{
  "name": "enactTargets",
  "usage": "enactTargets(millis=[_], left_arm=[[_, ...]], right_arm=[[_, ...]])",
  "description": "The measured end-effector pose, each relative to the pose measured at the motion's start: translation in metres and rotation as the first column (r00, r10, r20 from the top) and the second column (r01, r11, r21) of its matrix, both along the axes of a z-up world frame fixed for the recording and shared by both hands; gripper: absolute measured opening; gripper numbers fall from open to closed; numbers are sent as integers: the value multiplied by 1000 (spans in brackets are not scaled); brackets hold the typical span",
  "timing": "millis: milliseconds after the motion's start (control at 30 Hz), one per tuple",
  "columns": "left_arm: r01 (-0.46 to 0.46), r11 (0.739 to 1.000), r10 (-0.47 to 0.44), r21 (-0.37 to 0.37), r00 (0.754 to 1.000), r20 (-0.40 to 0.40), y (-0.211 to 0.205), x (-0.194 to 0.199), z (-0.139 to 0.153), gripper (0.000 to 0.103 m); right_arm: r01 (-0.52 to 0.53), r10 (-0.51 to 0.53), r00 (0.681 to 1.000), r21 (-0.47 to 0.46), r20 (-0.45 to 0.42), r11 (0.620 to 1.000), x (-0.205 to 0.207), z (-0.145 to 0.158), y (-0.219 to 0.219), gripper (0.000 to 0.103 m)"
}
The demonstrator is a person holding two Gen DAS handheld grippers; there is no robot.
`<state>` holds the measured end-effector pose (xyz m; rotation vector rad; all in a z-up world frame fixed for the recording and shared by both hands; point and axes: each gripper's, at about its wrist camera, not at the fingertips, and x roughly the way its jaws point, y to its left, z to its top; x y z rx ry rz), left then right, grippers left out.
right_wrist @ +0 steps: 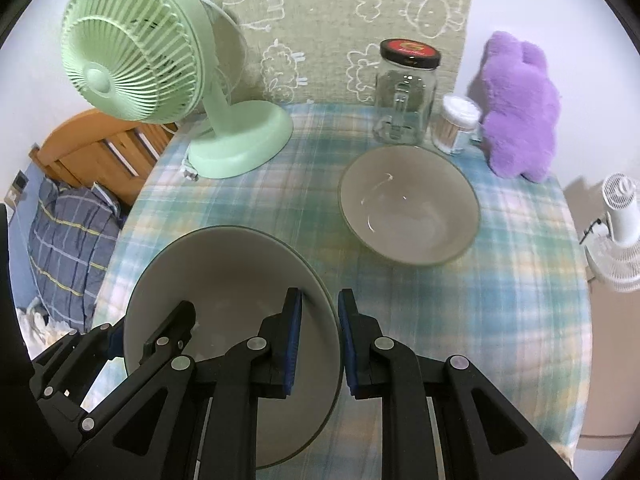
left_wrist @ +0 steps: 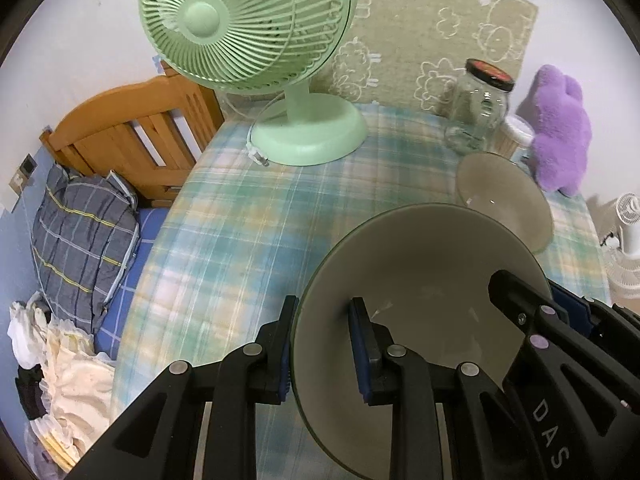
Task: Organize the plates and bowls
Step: 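Lift the second glass plate and carry it toward the plate stack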
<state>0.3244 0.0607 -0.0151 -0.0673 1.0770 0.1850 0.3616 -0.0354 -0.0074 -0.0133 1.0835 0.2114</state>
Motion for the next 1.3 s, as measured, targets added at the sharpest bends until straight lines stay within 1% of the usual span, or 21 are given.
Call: enactTargets(millis=[400,533,667,933,1200,1300], left_arm=[[48,999,-48,-3,997,61,-11,-60,42,23],[69,998,-68,-8,995,80,-17,-77,49,23],[100,995,-99,-7,991,87,-25,-95,54,23],[172,985,-170,-19,983,73,-44,-124,50,24],[226,973,-225,-43,974,25,-62,-146,31,24],[232,971,-232,-54,973,4,-66,-150,23,24]], right_arm=[[47,-47,997,6,58,999,-66,44,-12,22],[70,-70,994,0,80,998,-89,55,-18,22],[94,-94,992,-2,86,996,-110,60,-27,22],[153,-151,985,-25,87,988,-151,62,-45,22],[202,-201,979,-44,35,978,-180,46,-63,22],[218,-218,976,-49,13,975,-188,37,-68,22]])
